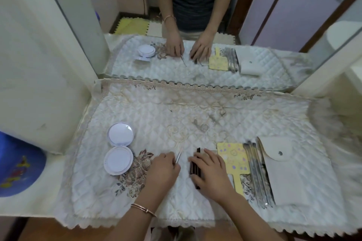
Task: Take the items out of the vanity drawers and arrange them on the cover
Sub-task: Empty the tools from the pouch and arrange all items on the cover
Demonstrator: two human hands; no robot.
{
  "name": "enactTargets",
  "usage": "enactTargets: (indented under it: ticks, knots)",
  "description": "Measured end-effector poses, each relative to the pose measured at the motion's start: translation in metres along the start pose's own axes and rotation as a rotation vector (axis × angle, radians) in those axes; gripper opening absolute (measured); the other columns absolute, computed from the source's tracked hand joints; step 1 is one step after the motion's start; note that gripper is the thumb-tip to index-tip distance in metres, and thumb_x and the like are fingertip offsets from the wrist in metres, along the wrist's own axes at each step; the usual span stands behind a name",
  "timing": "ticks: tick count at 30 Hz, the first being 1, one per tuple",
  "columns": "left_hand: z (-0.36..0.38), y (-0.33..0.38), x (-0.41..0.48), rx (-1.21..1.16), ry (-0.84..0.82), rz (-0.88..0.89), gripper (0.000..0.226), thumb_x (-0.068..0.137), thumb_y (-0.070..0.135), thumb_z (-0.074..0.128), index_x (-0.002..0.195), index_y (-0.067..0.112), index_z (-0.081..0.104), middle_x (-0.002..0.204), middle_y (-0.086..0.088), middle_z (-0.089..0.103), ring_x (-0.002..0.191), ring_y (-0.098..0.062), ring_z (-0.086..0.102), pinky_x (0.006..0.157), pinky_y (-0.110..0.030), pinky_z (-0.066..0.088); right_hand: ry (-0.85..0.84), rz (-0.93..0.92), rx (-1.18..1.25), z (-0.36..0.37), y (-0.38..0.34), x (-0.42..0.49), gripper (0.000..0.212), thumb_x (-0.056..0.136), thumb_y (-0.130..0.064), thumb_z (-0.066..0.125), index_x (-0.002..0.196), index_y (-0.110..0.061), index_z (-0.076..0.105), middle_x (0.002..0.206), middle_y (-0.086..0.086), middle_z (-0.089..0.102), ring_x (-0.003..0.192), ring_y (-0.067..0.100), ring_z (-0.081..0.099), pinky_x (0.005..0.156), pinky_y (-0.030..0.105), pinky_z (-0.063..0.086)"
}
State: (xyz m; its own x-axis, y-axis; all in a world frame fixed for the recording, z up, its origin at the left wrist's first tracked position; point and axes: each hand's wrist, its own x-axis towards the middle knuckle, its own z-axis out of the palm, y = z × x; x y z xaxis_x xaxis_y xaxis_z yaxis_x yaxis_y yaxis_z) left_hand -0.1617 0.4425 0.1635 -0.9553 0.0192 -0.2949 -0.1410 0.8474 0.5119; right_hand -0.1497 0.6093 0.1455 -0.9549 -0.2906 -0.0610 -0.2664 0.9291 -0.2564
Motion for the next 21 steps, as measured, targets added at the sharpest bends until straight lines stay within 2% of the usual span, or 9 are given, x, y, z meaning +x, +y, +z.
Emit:
enactTargets:
  ticks: [4,7,12,15,18,21]
  knots:
    - [0.008,0.012,-0.002,0.043,-0.043,0.001,0.016,0.086,0.029,0.046,0.080,0.015,0.050,0.090,-0.007,0.063,0.088,-0.025,0.056,0.072,-0.035,0.044,0.041,0.019,0.074,0.001,0.004,-0.004,0.054,0.073,-0.053,0.046,0.120,-0.028,0.054,0.126,-0.003,0.060,0.126,0.017,0.031,0.100,0.031,0.013]
    - [0.014,0.022,-0.006,0.073,-0.042,0.018,0.019,0.088,0.032,0.044,0.082,0.016,0.052,0.091,-0.006,0.061,0.089,-0.023,0.056,0.071,-0.034,0.045,0.055,0.030,0.133,0.004,0.007,-0.006,0.061,0.073,-0.056,0.040,0.125,-0.026,0.054,0.134,-0.001,0.054,0.134,0.022,0.033,0.103,0.031,0.005]
    - [0.017,0.021,-0.015,0.030,0.039,0.051,0.023,0.092,0.033,0.041,0.092,0.014,0.054,0.083,0.003,0.049,0.081,-0.018,0.053,0.068,-0.030,0.041,0.054,0.057,0.023,0.004,0.009,-0.008,0.054,0.070,-0.059,0.043,0.111,-0.030,0.060,0.113,-0.007,0.067,0.116,0.013,0.036,0.094,0.031,0.022]
    - [0.011,0.015,-0.015,0.002,0.071,0.062,0.018,0.091,0.027,0.043,0.095,0.013,0.054,0.085,0.000,0.050,0.081,-0.020,0.052,0.070,-0.032,0.042,0.081,0.057,-0.021,0.005,0.008,-0.009,0.054,0.070,-0.061,0.040,0.108,-0.029,0.062,0.110,-0.009,0.068,0.114,0.012,0.038,0.093,0.031,0.024]
    - [0.007,0.005,-0.009,-0.022,0.074,0.083,0.019,0.089,0.018,0.045,0.102,0.012,0.057,0.099,-0.008,0.056,0.090,-0.025,0.056,0.080,-0.035,0.046,0.098,0.050,-0.030,0.005,0.009,-0.010,0.053,0.071,-0.060,0.040,0.107,-0.028,0.063,0.109,-0.009,0.068,0.114,0.012,0.038,0.093,0.031,0.024]
    - [0.007,0.001,-0.005,-0.047,0.029,0.133,0.026,0.092,0.015,0.044,0.112,0.013,0.060,0.111,-0.008,0.058,0.101,-0.024,0.056,0.088,-0.033,0.044,0.112,0.060,-0.020,0.006,0.010,-0.011,0.054,0.072,-0.061,0.040,0.109,-0.028,0.062,0.111,-0.009,0.068,0.114,0.012,0.037,0.094,0.030,0.023]
